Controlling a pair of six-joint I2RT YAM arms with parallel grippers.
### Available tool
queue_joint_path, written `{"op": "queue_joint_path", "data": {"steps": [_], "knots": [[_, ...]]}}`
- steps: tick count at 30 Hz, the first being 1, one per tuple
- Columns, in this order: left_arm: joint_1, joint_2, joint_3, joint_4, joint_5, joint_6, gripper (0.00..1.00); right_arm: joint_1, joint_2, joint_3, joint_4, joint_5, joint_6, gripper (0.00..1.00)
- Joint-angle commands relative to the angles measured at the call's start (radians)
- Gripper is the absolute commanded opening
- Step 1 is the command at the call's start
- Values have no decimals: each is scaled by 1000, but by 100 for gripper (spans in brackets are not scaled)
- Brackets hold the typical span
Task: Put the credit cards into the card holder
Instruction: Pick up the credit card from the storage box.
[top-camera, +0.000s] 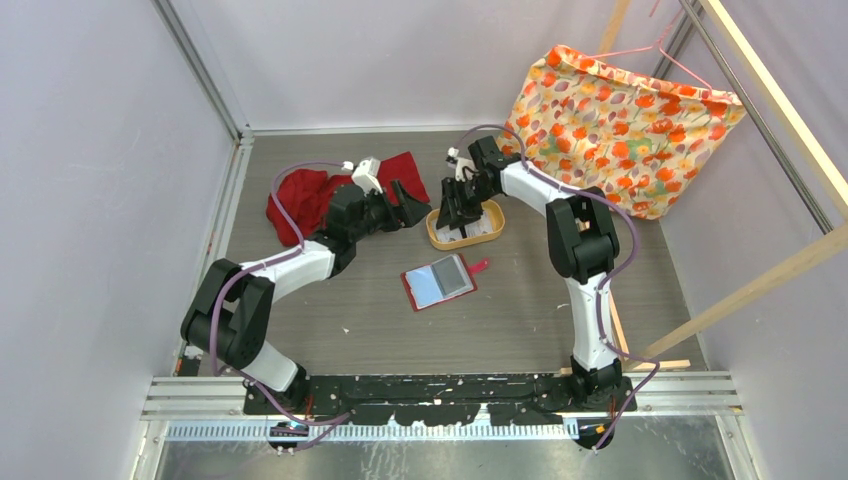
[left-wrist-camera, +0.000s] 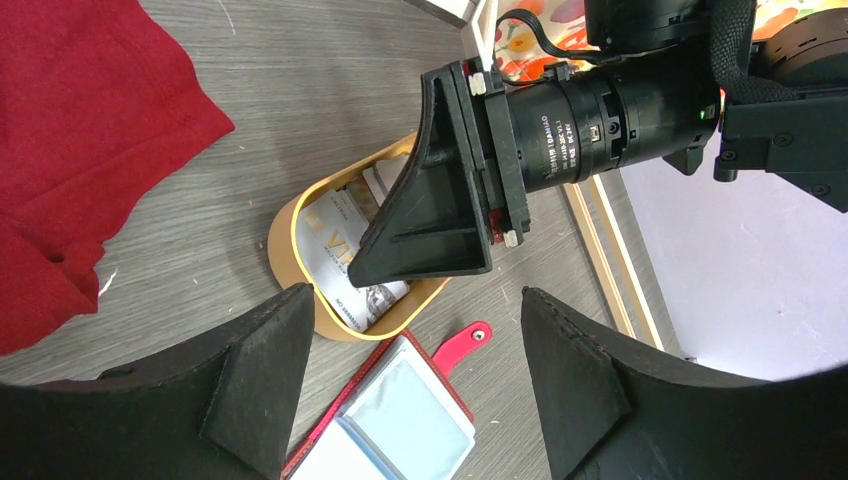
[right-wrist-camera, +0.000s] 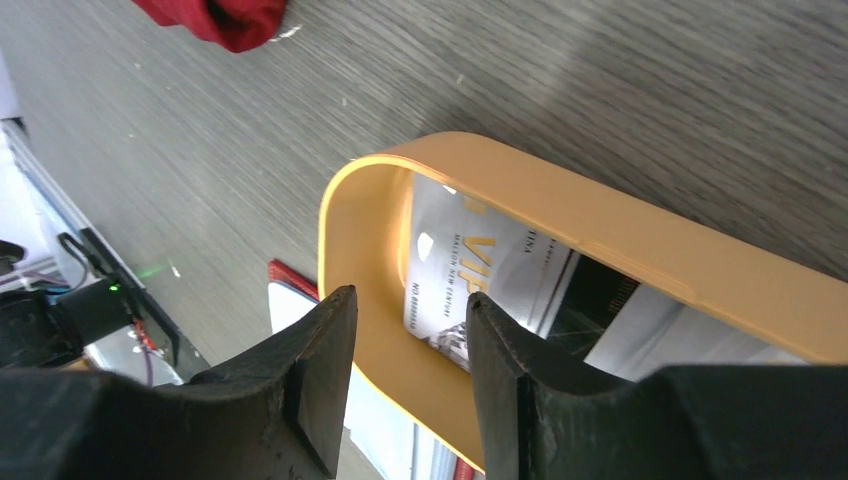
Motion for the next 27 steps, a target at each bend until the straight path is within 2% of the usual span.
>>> {"op": "queue_joint_path", "data": {"steps": [1, 16, 23, 27], "knots": [[7, -37, -7, 68, 5, 6, 76, 4, -60, -6, 56, -73, 54, 49], [8, -36, -4, 68, 10, 5, 76, -3, -40, 9, 14, 155, 5, 52], [10, -34, 3, 49, 19, -7, 76, 5, -3, 4, 8, 55, 17, 53], [20, -37, 20, -35, 27, -64, 76, 10, -4, -3, 14, -10, 39, 51]]}}
